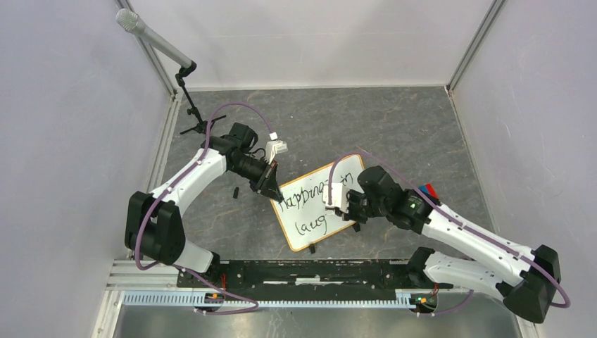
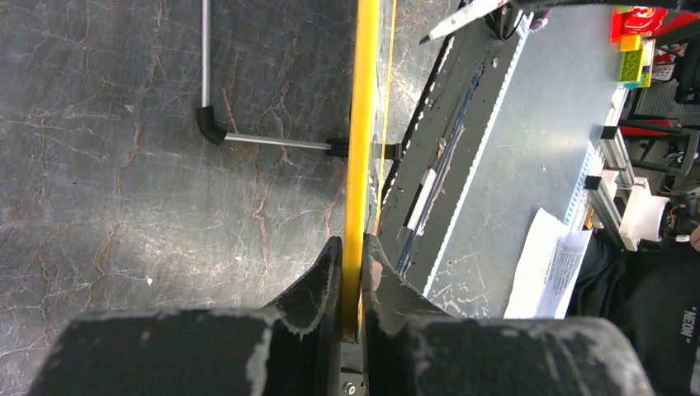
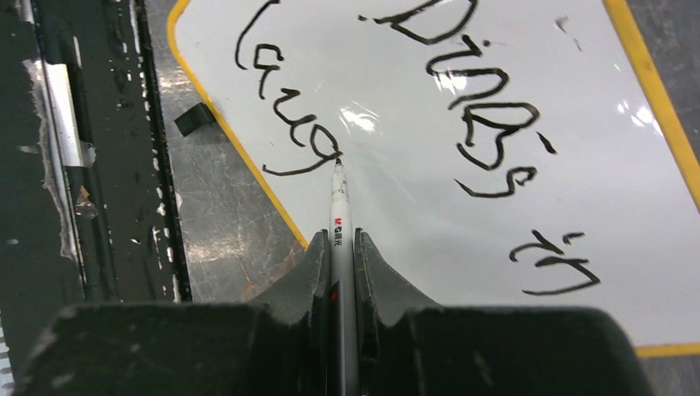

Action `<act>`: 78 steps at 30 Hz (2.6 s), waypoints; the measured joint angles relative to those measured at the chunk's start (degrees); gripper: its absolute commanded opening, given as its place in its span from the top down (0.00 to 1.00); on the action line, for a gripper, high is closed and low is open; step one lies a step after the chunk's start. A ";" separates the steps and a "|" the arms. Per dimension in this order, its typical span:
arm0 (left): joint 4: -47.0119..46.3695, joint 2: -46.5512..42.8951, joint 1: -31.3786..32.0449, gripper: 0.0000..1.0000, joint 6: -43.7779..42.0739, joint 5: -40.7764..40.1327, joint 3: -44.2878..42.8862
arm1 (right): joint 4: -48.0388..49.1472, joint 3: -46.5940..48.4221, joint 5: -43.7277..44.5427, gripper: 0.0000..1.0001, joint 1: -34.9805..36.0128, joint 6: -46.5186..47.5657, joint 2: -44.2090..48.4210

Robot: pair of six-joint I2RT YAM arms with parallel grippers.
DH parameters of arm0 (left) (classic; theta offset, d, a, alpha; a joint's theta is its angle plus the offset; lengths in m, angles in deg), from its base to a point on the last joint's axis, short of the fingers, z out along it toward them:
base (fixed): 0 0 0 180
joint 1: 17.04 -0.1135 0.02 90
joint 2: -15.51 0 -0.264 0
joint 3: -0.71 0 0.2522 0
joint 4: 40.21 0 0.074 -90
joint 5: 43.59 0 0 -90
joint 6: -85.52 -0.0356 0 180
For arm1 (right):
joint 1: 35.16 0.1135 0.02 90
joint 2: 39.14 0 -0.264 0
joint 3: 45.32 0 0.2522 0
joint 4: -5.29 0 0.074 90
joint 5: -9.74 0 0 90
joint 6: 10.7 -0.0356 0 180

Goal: Write a sentence on the whiteboard

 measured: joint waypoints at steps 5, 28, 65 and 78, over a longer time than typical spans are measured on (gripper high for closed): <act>0.00 0.00 0.00 0.98 0.00 0.02 0.00 | 0.07 -0.94 1.86 1.00 -1.46 -0.24 1.99; 0.00 0.00 0.00 0.97 0.00 0.00 0.00 | 3.02 -1.11 4.76 1.00 -1.57 -1.49 -1.09; -0.04 0.00 0.00 0.98 0.00 -0.02 0.00 | 1.49 -4.17 1.49 1.00 -1.36 -1.66 -2.19; -0.04 0.00 0.00 0.98 0.00 -0.02 0.00 | 1.70 -2.45 3.80 1.00 -1.88 -1.81 -1.62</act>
